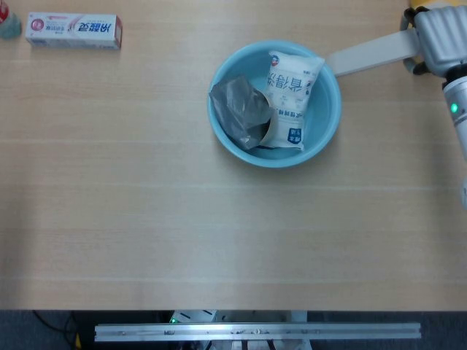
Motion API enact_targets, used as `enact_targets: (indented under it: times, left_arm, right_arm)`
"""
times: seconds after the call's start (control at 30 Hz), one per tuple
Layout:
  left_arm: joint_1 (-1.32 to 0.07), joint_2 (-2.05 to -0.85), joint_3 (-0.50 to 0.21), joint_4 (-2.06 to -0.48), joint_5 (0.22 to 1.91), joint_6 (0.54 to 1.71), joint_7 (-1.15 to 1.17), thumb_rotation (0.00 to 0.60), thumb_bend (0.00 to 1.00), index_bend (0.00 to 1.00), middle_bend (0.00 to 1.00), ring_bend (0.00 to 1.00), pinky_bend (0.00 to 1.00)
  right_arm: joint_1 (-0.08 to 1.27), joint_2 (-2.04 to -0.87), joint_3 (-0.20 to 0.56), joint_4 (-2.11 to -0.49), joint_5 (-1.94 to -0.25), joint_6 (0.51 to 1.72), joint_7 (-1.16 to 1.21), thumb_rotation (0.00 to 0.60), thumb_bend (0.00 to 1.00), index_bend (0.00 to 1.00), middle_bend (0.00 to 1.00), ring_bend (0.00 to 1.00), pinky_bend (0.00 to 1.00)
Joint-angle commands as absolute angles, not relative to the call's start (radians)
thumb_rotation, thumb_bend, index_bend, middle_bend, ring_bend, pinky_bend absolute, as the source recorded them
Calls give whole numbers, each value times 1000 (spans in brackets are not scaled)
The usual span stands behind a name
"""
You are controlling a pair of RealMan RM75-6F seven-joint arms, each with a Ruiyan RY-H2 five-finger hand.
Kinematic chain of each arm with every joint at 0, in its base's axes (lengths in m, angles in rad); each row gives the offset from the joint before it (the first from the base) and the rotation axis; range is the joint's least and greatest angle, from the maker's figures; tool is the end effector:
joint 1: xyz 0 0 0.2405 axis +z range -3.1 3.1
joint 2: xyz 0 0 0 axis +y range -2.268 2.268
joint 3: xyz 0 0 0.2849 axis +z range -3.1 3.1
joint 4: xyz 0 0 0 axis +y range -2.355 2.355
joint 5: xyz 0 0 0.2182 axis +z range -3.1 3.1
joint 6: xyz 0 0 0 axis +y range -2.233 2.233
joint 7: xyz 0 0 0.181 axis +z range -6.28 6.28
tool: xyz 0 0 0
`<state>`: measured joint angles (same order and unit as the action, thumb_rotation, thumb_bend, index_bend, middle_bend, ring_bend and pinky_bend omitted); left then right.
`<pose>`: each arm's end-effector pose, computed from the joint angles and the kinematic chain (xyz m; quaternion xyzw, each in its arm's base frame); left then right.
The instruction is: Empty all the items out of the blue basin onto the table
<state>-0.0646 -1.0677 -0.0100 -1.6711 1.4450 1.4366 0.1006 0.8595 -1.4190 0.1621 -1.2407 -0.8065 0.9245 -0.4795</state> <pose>-0.3521 0.2035 0.1652 -0.6087 -0.4030 -0.3194 0.6043 -0.2268 -0.4894 0.0602 0.6954 -0.3267 0.2641 0.5830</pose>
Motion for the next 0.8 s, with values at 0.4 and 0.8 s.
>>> enact_targets:
  times: [0.4,0.8]
  left_arm:
    - [-66,-1066,-9,-1675,1444,1432,105,600,219,294,287,249,225]
    - [-69,-1063,-12,-1682,1443,1429,106,600,219,294,287,249,225]
  right_arm:
    - [835,-1507,160,-1158,-875,946,-470,600,327,620,636,556,643]
    - [792,-1612,168,-1042,-930,981,-427,600,327,620,634,554,643]
